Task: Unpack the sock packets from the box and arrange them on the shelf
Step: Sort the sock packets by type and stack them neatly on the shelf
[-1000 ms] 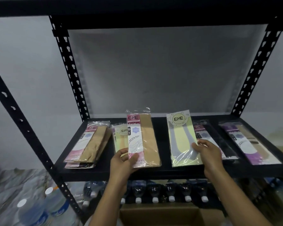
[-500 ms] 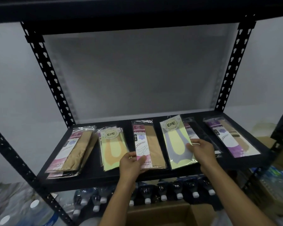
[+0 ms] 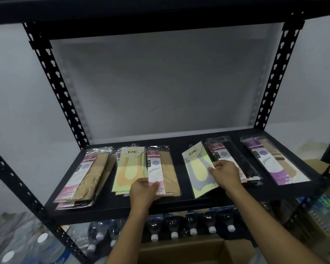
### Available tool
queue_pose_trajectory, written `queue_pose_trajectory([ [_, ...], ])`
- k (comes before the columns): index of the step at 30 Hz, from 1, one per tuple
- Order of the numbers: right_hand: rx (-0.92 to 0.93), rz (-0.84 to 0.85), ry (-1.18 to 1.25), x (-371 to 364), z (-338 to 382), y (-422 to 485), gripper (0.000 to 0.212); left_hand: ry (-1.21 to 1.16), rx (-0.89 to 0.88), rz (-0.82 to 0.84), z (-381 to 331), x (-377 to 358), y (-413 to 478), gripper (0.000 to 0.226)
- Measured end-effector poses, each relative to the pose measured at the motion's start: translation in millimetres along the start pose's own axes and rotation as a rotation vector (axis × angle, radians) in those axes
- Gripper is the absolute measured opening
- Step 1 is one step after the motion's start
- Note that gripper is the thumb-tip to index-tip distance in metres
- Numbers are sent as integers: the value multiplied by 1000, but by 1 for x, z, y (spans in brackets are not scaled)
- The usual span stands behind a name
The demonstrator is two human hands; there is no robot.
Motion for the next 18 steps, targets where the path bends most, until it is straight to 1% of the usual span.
queue_pose_trajectory([
  [3, 21, 26, -54, -10, -1, 0, 28, 55, -28, -44, -4, 14, 7, 27],
  [6, 56, 24, -115, -15, -2, -1, 26, 166, -87, -87, -11, 27, 10, 26],
  [10, 118, 16, -224, -18, 0, -4, 22, 268, -134, -58, -19, 26, 4, 30],
  [13, 158, 21, -297, -19, -1, -5, 20, 466, -192, -72, -22, 20, -2, 19],
  [14, 171, 21, -316, -20, -2, -6, 20, 525, -211, -84, -22, 19, -4, 20],
  [16, 204, 17, -339, -21, -3, -7, 20, 605, -241, -110, -21, 17, -6, 33],
  [18, 230, 15, -355, -22, -3, -9, 25, 665, -259, -114, -21, 15, -8, 45],
])
Point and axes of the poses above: each hand's wrist, its own y-axis towards the middle knuckle, its own x-axis out of the back of the hand, z = x × y, the point moved 5 cm from there along y, towards the middle knuckle, and after that the axes turned 11 degrees about y, right-handed, at the moved point
